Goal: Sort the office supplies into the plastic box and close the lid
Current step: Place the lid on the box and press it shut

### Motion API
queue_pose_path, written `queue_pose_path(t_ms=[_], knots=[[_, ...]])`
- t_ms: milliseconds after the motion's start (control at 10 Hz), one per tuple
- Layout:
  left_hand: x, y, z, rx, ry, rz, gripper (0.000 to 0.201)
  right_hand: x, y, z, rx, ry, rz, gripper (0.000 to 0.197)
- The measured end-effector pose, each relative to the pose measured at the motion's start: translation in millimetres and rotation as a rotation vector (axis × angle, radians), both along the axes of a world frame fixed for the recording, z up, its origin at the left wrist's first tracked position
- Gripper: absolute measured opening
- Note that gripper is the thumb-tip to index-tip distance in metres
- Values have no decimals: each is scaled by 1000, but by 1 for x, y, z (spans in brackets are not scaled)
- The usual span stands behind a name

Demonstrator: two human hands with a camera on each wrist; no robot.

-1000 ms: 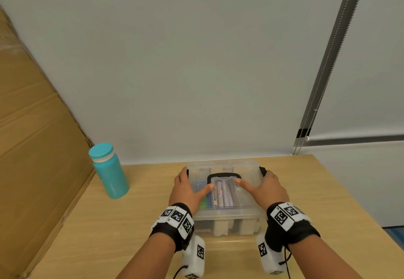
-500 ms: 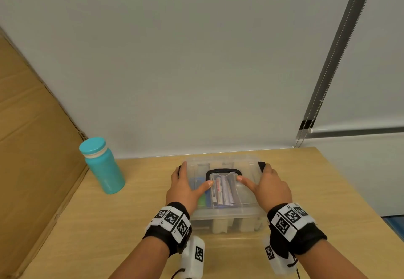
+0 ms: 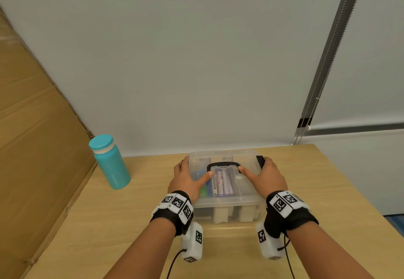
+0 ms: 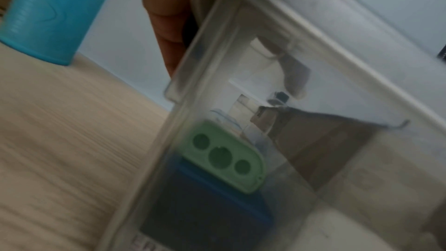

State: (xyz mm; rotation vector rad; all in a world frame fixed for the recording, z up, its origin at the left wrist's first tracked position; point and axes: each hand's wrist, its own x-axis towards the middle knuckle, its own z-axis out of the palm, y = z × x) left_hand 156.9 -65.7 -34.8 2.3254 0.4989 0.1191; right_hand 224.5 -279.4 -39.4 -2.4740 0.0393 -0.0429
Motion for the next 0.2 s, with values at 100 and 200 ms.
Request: queue_pose_path(t_ms=[100, 200], knots=[[-2, -1, 7, 99, 52, -35, 91, -1, -4, 0, 25, 21, 33, 86], [-9, 6, 8, 161, 58, -89, 82, -7, -11, -6, 35, 28, 84, 78]])
